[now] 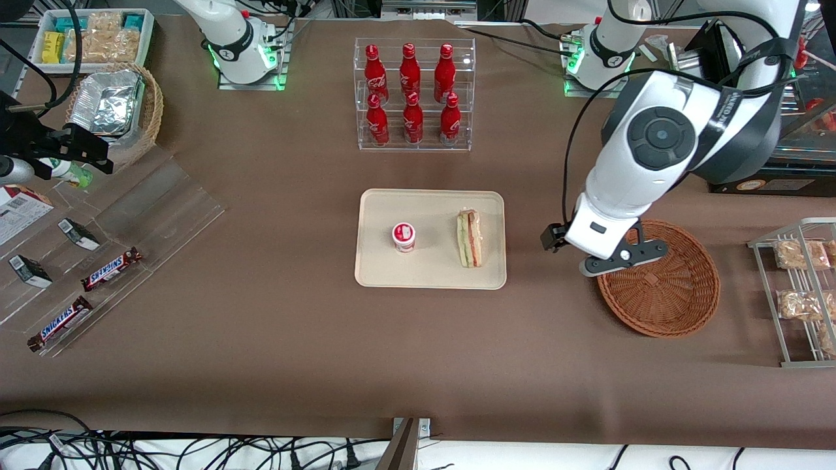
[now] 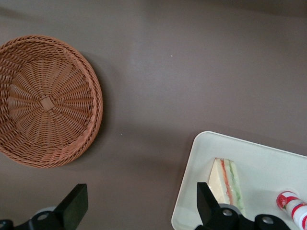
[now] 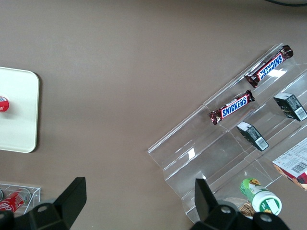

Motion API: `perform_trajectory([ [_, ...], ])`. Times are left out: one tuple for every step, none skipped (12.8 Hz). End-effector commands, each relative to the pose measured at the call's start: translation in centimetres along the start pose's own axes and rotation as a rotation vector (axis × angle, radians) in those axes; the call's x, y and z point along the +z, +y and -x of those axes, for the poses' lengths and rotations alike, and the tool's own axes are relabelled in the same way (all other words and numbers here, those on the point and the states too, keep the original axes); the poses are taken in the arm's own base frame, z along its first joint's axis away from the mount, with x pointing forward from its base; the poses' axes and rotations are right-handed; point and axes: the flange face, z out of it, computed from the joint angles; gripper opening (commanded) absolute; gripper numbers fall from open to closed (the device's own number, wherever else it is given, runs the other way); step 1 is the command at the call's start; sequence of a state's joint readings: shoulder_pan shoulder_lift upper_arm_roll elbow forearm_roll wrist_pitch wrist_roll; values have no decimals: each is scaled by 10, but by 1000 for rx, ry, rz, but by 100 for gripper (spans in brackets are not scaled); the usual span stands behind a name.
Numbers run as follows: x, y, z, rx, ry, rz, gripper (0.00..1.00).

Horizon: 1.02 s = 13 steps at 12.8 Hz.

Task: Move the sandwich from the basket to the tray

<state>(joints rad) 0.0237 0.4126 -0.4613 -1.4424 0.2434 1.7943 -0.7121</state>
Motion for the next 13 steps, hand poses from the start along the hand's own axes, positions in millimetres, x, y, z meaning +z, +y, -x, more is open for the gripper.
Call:
perform_trajectory([
  [-15, -34, -6, 70, -42, 18, 100],
  [-19, -44, -6, 101, -51, 6, 100],
  [-30, -56, -5, 111, -48, 4, 100],
  [-42, -70, -6, 122, -43, 20, 100],
  [-55, -90, -4, 153, -55, 22, 100],
  [-64, -101, 2, 216, -74, 19, 100],
  [-76, -121, 4, 257, -81, 17, 100],
  [-82, -134, 10, 282, -104, 11, 100],
  [-90, -143, 21, 310, -123, -4, 100],
  [-95, -154, 27, 345, -134, -7, 100],
  [-102, -165, 31, 375, -128, -7, 100],
  [-108, -170, 34, 376, -130, 4, 100],
  [-113, -178, 36, 366, -141, 20, 100],
])
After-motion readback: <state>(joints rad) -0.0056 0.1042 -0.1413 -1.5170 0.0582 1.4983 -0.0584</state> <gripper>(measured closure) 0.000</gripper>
